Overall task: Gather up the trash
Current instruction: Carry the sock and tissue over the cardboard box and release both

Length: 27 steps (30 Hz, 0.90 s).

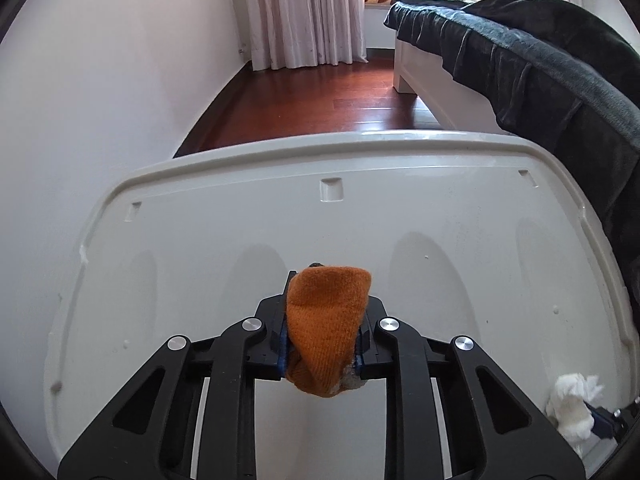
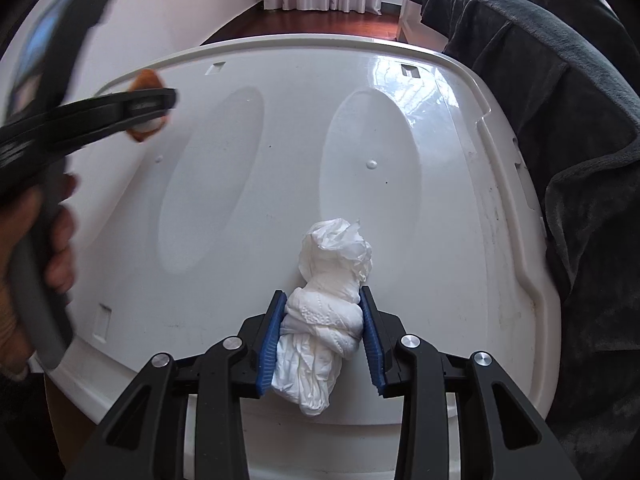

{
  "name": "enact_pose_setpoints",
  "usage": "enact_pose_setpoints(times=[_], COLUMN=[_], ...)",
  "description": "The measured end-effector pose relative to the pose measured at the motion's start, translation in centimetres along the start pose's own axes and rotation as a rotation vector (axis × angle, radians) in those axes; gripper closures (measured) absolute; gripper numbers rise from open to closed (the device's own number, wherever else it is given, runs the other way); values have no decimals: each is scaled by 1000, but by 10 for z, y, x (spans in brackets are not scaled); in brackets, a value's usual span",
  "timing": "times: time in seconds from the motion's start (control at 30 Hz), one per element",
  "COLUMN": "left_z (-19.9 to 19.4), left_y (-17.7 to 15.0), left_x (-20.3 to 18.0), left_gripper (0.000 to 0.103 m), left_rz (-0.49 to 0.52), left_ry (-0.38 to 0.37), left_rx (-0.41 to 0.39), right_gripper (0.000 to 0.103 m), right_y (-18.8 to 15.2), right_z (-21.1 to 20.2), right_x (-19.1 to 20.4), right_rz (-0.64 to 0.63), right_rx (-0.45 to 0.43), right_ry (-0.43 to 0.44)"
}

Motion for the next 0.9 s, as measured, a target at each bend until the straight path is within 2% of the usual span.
enact_pose_setpoints(times=[0.07,0.17,0.23,0.37,0.5,0.57,0.7,0.8,0.9], left_z=[-26,-72,-95,-132,-163,-175,-196,-205,-215], left_y=[-3,-12,-19,-36,-64,-80,-120,-152,-187], left_x=[8,22,30,46,64,68,67,61,51], left_gripper=[82,82,82,82,82,82,82,82,82], left_rz=[22,43,37,14,-14,-22,-60,-94,-101], left_ry=[20,40,45,58,67,63,20,-22,-63], left_rx=[-28,-75,-89,-110,-118,-123,-111,-84,-52], right_gripper=[67,67,67,67,67,67,67,67,67], right_y=[1,1,0,-5,-15,-27,-72,-109,-149], right_z=[0,0,-6,-32,-81,-101,-133,-146,-148], right_x=[6,22,38,70,88,89,89,90,90], right_rz=[10,27,8,-49,-60,-58,-69,-95,-97], right_rx=[-2,4,-22,-104,-253,-307,-382,-408,-394], right_ry=[2,50,58,83,130,140,160,165,180])
Point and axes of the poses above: each gripper's, at about its wrist camera, not at the fingertips, and z roughly the way its jaws point, x to its left, y to its top, the point moved 9 cm from there along z, roughly the way its jaws point, and after that the axes turned 9 degrees about z, right-handed, at the moved point
